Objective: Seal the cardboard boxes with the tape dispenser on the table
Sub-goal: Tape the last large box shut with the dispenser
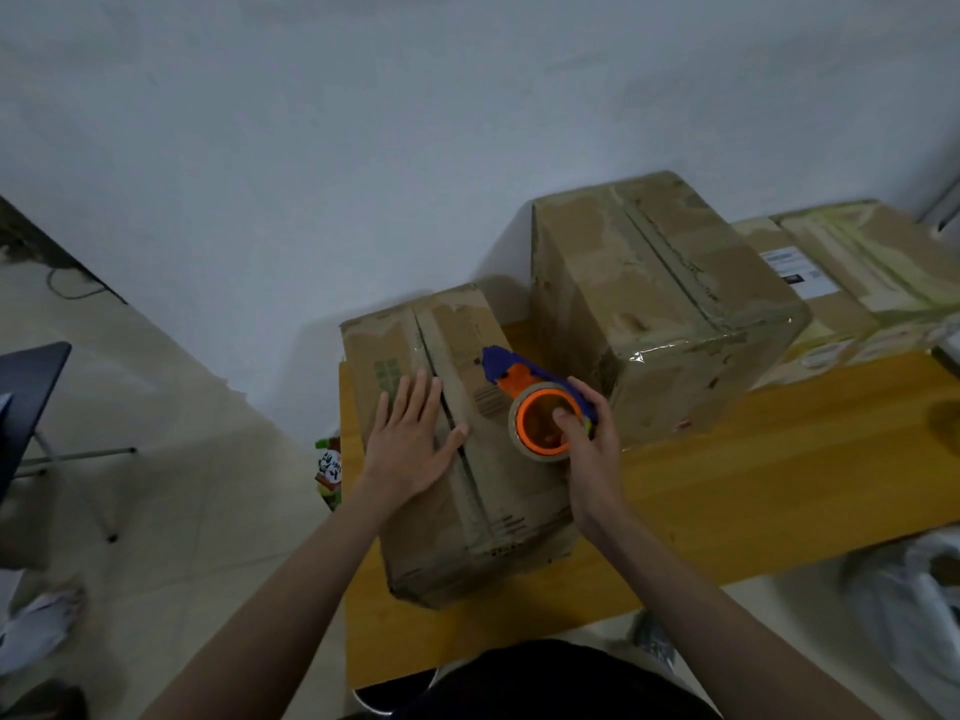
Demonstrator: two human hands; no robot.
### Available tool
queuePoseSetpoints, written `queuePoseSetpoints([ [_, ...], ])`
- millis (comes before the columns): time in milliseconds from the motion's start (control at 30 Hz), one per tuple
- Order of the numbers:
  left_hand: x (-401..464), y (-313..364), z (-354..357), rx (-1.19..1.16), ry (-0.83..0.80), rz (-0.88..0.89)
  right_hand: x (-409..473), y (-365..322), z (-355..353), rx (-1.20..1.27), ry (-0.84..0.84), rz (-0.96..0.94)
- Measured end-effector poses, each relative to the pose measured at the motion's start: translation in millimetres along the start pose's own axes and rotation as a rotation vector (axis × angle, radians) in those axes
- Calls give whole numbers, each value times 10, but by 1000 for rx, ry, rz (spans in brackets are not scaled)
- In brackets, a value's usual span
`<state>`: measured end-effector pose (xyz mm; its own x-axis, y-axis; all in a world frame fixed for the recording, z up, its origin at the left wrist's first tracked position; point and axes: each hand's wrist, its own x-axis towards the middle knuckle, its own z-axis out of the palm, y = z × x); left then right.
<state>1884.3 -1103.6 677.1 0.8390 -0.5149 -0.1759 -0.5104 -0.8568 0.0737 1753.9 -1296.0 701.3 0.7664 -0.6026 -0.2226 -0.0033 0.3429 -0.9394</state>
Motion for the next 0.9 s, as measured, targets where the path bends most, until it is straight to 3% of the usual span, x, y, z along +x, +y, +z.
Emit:
queuePoseSetpoints([
  [167, -214, 30, 93, 7, 63, 32, 119, -177, -3, -7, 4, -1],
  [467, -682, 200, 142, -42, 39, 61, 234, -144, 342, -180, -143, -139],
  [667, -223, 168, -75, -34, 181, 64, 224, 14, 331, -139, -135, -93],
  [900, 378, -22, -129, 53, 44, 6, 262, -10, 299, -81, -110, -5],
])
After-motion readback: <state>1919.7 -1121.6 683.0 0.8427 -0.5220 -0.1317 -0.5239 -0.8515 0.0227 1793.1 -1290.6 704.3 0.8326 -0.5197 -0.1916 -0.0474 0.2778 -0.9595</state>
